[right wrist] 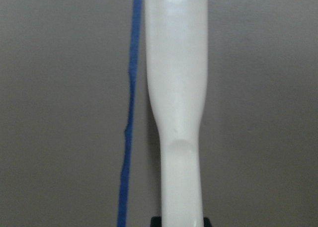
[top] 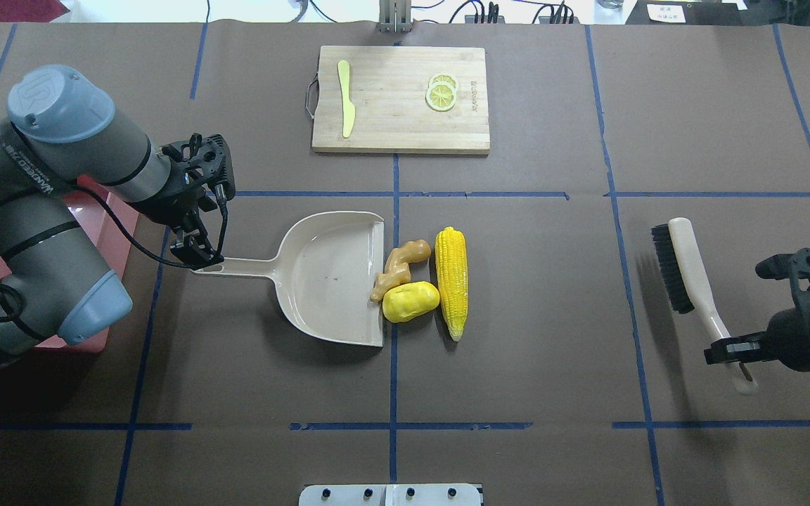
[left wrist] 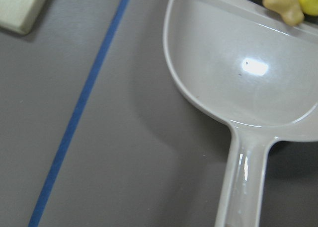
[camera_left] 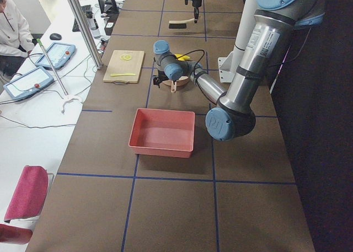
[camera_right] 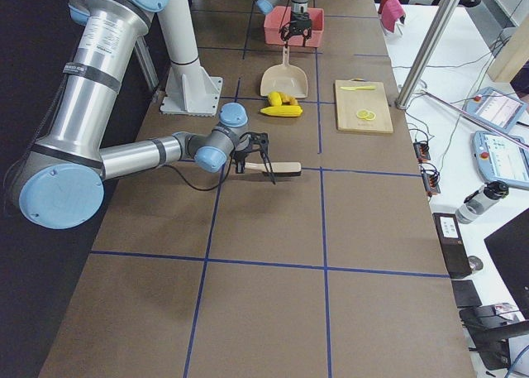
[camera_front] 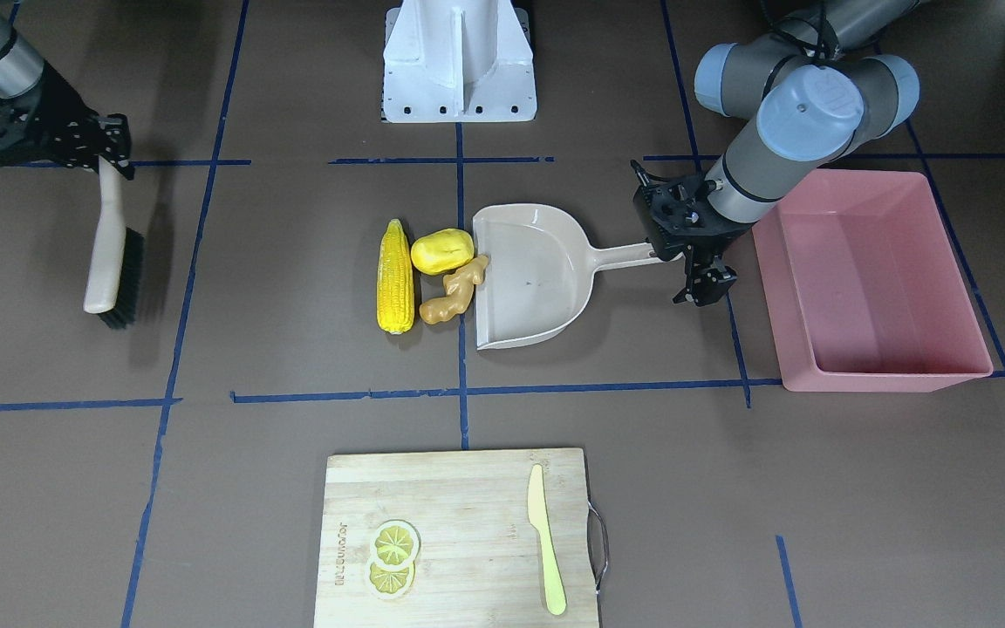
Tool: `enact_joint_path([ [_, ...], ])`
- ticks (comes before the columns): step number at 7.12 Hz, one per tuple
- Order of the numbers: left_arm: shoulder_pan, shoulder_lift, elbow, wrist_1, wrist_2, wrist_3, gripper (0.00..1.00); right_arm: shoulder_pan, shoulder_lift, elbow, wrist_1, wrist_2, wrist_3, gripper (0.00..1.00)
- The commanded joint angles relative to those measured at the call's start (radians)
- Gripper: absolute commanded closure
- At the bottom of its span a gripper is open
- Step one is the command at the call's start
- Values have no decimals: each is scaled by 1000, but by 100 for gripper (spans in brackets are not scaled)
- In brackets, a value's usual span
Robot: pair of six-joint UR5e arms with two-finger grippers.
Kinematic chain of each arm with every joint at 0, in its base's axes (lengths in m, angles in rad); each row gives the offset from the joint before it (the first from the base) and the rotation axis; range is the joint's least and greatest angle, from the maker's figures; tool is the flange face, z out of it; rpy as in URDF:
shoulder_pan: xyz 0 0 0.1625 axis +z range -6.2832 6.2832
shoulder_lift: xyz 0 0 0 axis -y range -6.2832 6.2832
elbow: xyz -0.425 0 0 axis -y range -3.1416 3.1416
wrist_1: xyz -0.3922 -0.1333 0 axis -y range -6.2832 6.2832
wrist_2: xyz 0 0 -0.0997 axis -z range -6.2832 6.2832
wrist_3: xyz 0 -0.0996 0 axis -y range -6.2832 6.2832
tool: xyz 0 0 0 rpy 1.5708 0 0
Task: Sweep and dump trash into bin
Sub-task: 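Lift the dustpan with the left gripper while the right brings the brush over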
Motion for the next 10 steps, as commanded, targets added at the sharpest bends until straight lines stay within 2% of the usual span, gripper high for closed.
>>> enact_joint_path([
  [1, 62, -50, -1, 82, 86, 34, 2, -50, 79, 2, -4, 0, 0, 100],
  [2, 94, -78, 0, 135, 122, 40, 3, -52, 98, 3, -13, 6, 0, 100],
  [4, 145, -80, 8, 143, 194, 43, 3, -53, 295, 6, -273, 7, 43, 100],
  [5, 154, -75, 14, 146, 195, 43, 6, -55, 375, 6, -381, 10, 45, 100],
  [6, 155, -70, 14, 147, 196, 43, 14, -76, 394, 5, -417, 4, 45, 100],
  [7, 153, -66, 14, 162, 196, 43, 26, -87, 406, 2, -420, 0, 45, 100],
  [8, 153, -66, 12, 175, 197, 61, 51, -87, 409, 0, -420, -1, 46, 100],
  [9, 153, -69, 11, 175, 227, 102, 67, -90, 416, -3, -420, -3, 46, 100],
  [10, 153, -75, 11, 178, 246, 113, 74, -95, 429, -6, -420, -15, 55, 100],
])
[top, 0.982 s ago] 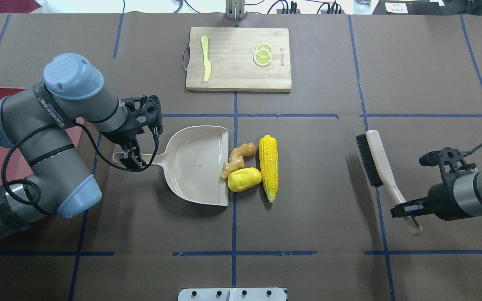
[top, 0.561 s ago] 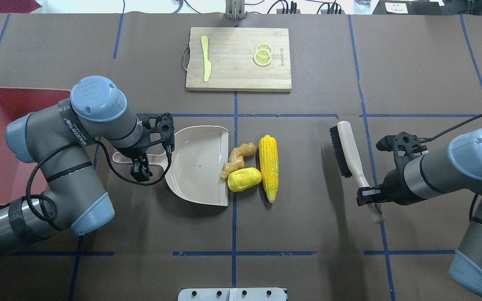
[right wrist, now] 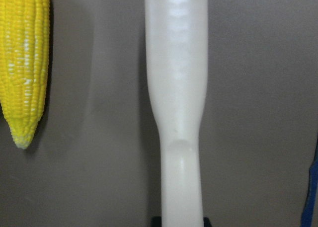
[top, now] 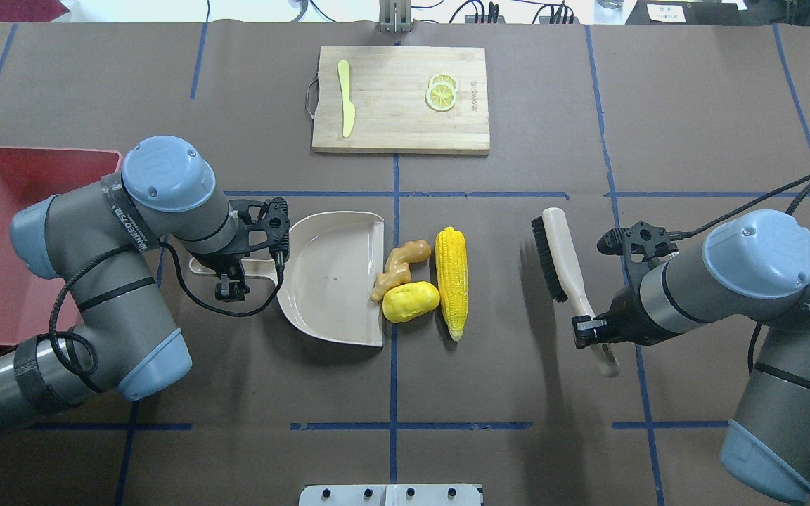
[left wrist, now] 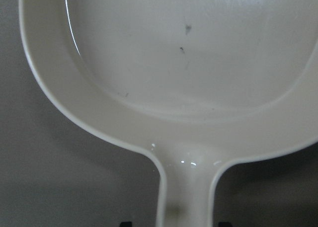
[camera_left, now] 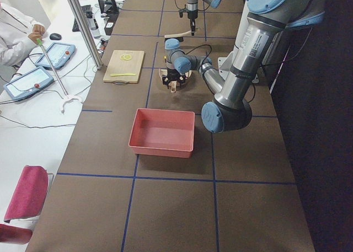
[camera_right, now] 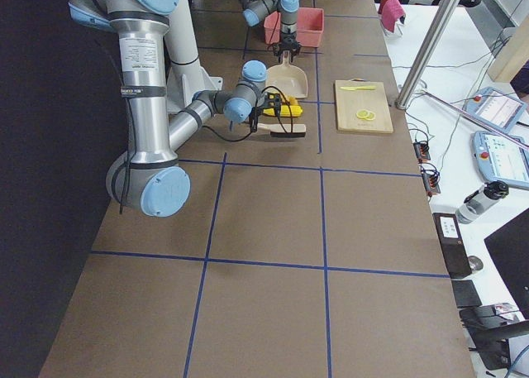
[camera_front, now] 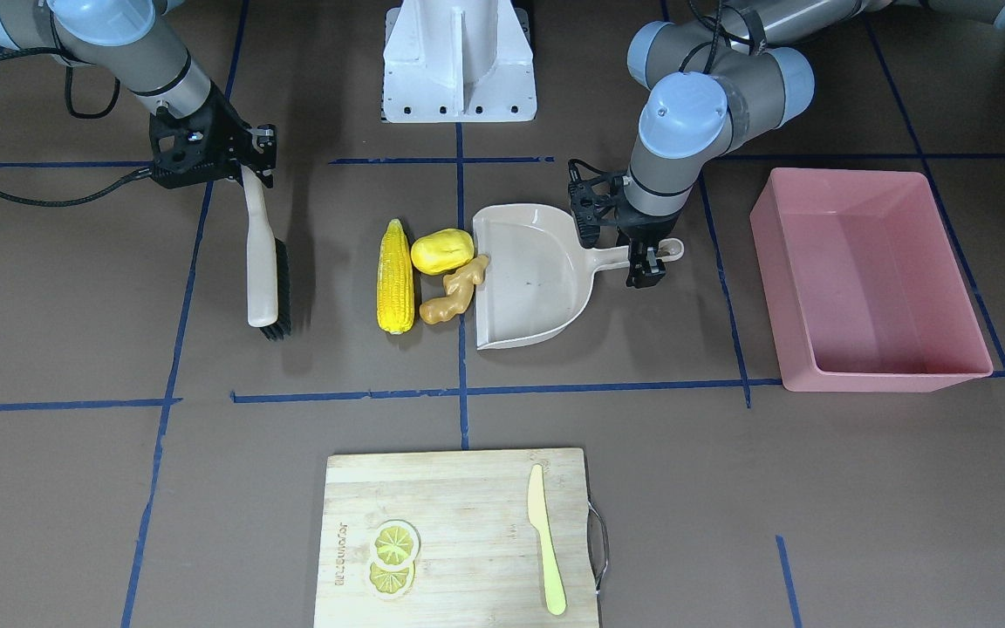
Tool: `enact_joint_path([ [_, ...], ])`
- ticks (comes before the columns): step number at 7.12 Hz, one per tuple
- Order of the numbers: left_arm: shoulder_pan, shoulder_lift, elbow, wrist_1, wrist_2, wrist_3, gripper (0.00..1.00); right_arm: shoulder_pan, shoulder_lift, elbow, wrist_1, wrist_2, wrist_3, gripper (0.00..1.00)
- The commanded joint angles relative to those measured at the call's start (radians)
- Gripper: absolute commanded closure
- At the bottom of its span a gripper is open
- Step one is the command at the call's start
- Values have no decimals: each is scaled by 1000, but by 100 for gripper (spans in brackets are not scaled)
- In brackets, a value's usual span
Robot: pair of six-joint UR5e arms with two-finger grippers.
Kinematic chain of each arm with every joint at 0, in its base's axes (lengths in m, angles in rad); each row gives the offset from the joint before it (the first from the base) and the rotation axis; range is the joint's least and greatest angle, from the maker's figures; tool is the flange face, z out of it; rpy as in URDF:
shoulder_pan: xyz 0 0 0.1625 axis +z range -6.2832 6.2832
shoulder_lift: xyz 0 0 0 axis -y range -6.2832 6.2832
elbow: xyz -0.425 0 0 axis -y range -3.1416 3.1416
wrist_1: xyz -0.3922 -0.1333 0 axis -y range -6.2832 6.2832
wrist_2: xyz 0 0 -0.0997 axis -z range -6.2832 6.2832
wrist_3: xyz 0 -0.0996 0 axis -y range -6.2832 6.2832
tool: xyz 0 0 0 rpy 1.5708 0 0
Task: Sweep and dump trash into bin
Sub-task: 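Lift the dustpan with the left gripper while the right brings the brush over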
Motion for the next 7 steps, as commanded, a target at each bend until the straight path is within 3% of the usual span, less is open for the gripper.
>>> enact_joint_path([
  [1, 0, -8, -4, 15, 27, 31, 86, -23, 35, -16, -1, -18, 31, 100],
  [3, 0, -10, -10, 30, 88, 103, 88, -36, 69, -36, -3, -22, 45, 100],
  [7, 3, -11, -10, 30, 90, 103, 88, -94, 147, -86, -1, -56, 180, 100],
])
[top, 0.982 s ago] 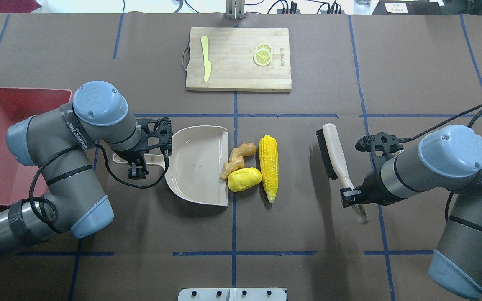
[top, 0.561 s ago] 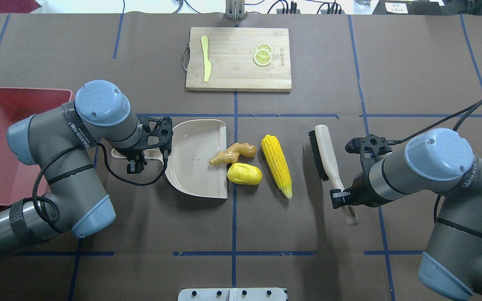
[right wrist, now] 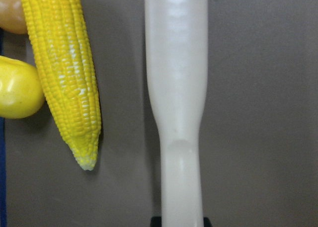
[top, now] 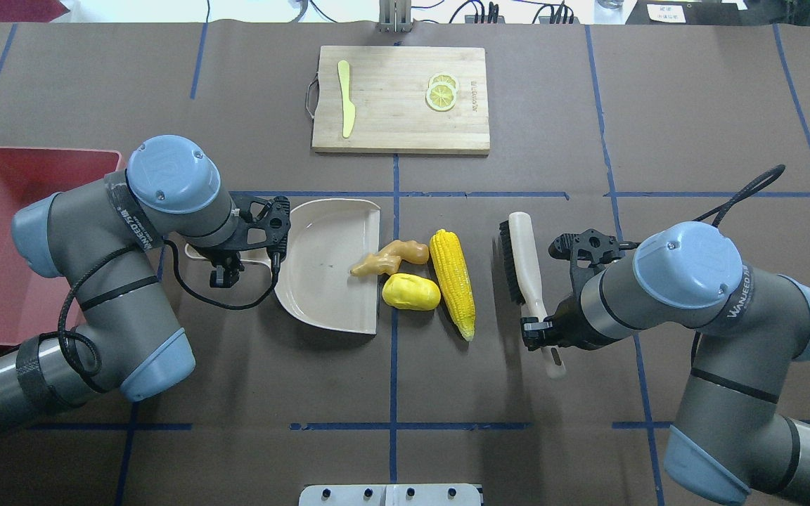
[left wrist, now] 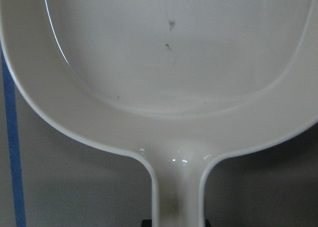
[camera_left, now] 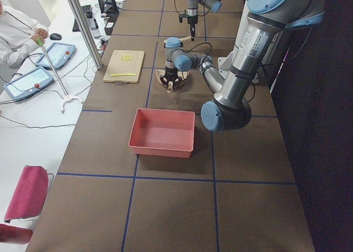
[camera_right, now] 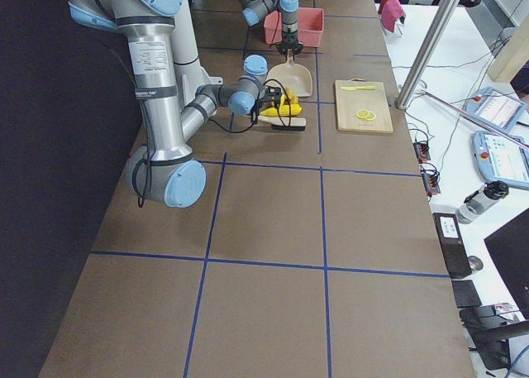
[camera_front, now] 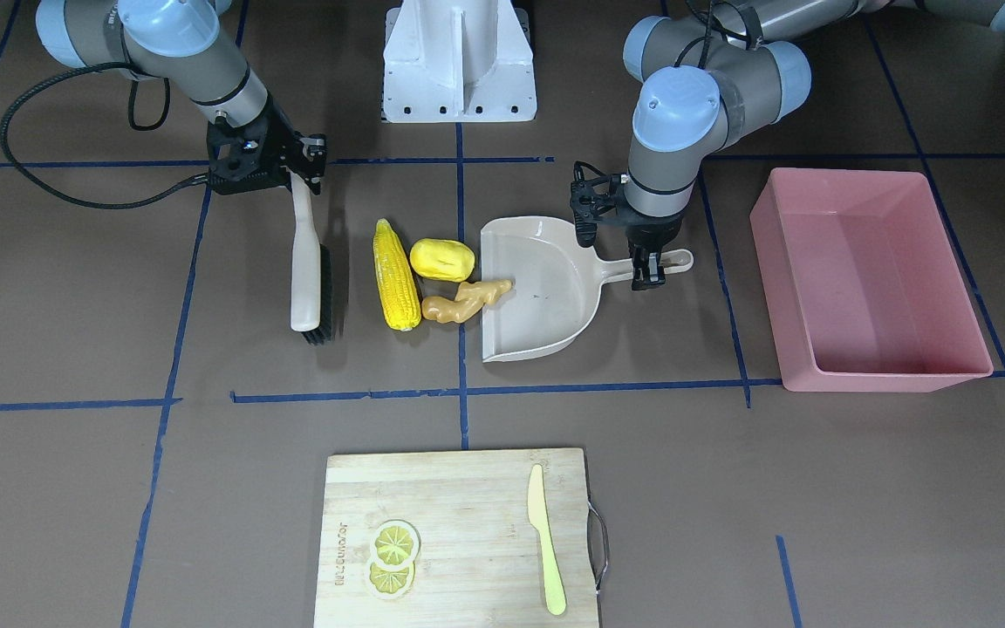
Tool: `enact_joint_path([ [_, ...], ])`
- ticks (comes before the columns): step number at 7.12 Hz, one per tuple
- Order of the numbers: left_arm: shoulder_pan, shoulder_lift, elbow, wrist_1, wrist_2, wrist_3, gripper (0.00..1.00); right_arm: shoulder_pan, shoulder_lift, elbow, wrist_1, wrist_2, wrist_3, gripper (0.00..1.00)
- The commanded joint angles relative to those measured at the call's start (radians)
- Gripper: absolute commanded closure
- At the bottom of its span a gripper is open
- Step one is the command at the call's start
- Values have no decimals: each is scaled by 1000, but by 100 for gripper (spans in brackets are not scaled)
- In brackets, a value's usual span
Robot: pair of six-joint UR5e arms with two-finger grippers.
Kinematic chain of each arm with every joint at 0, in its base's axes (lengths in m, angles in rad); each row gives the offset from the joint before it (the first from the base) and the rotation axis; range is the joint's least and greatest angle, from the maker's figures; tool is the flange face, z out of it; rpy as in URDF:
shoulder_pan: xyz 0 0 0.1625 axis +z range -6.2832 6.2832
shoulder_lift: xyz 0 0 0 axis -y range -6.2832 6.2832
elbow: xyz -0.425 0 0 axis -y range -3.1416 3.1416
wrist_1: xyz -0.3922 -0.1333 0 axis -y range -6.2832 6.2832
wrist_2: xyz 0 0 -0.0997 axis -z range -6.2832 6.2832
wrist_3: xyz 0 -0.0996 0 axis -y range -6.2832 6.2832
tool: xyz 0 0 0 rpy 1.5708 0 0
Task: Sweep and dump trash into bin
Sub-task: 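Sweep the corn, potato and ginger into the dustpan with the right gripper's brush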
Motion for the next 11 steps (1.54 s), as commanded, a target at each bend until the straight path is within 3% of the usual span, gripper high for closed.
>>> enact_joint_path([
  [1, 3, -14, 8, 0, 2, -3, 88, -43, 35, -10, 0, -7, 43, 100],
  [4, 10, -30, 23, 0, 4, -11, 88, -117, 71, -29, -14, -71, 43, 100],
  [6, 26, -51, 23, 2, 37, -18, 89, -130, 169, -44, -124, -79, 45, 100],
  [11, 73, -137, 75, 14, 59, -123, 89, -135, 273, -124, -121, -88, 55, 100],
])
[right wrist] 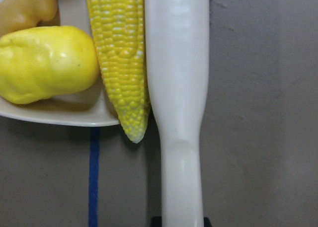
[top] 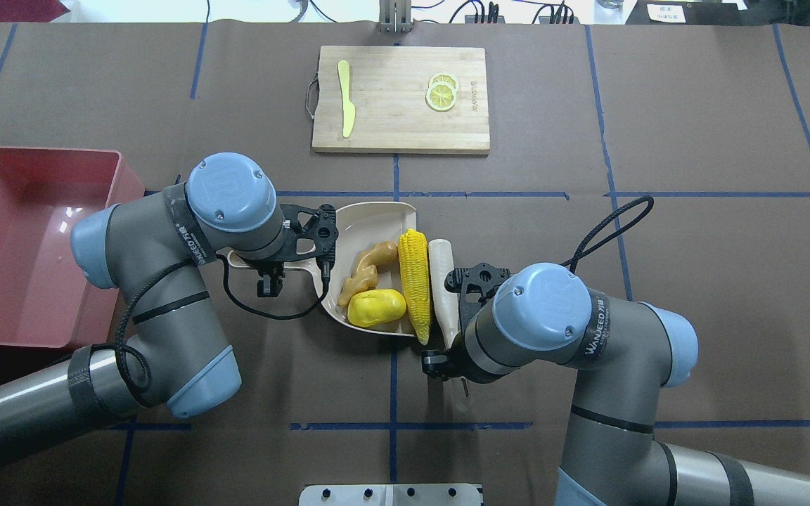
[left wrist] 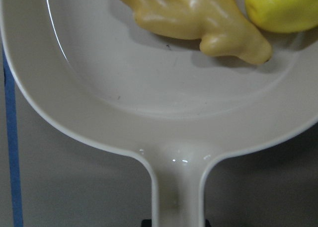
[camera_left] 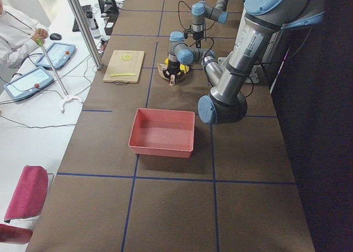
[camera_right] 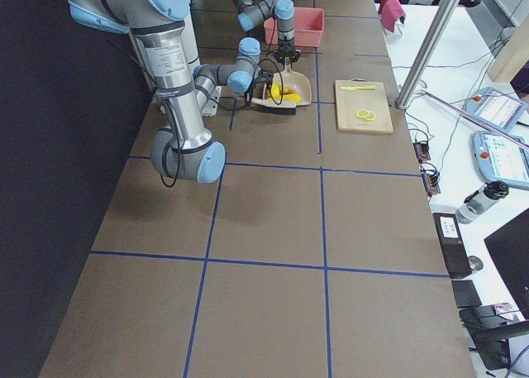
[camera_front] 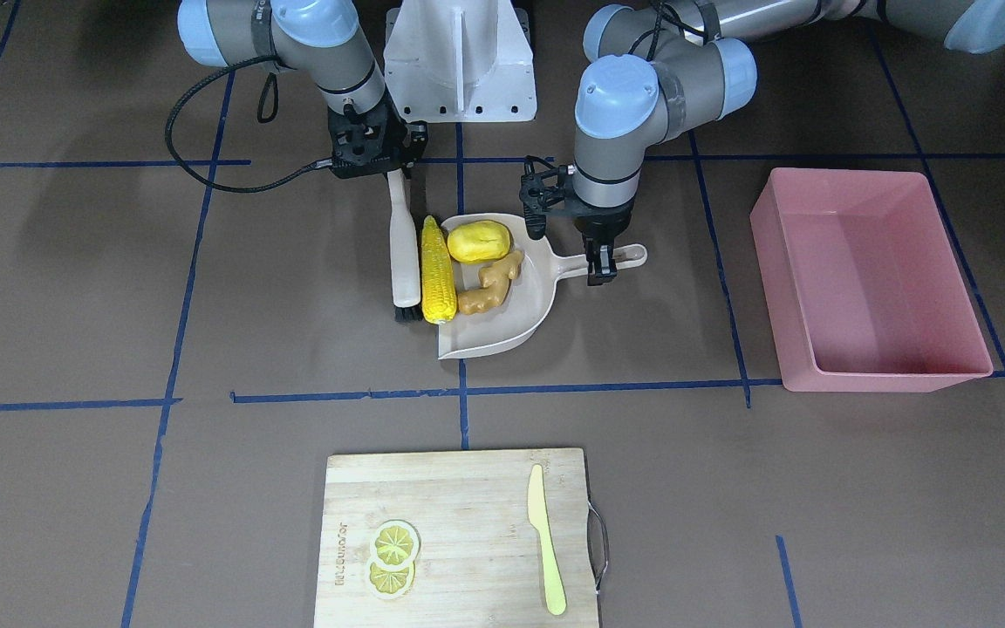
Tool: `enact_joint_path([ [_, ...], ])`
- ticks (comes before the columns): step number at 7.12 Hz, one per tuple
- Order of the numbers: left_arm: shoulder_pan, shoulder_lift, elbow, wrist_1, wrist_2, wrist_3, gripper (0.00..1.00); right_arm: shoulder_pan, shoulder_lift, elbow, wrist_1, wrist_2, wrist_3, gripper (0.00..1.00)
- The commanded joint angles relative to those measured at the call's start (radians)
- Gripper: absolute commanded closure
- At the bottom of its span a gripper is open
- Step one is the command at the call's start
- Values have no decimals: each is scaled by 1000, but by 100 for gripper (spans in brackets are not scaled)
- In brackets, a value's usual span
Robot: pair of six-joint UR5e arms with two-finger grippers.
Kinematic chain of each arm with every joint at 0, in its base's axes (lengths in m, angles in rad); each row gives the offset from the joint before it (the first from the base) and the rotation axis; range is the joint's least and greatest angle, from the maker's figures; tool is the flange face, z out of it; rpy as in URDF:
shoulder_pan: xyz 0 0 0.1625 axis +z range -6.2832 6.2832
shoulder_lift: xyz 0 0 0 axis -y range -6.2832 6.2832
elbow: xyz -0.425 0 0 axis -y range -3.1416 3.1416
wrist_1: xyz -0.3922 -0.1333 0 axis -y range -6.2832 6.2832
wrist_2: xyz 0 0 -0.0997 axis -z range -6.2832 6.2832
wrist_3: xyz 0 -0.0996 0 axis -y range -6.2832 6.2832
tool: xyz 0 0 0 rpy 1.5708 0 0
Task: Sweep and dump trash into bin
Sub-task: 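Sweep the corn, potato and ginger into the dustpan with the right gripper's brush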
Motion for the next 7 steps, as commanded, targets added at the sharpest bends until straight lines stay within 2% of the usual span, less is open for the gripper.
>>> enact_joint_path([
  [1, 7, -27, 22, 0, 0, -23, 89, 0, 36, -9, -1, 1, 4, 100],
  [3, 12, -19, 18, -17, -3, -41, 89, 10, 36, 1, -1, 1, 4, 100],
  [6, 4, 13, 1, -122, -9, -47, 90, 78, 21, 44, -47, 14, 4, 100],
  [7, 4, 26, 1, -156, -10, -104, 90, 114, 19, 56, -56, 33, 4, 100],
])
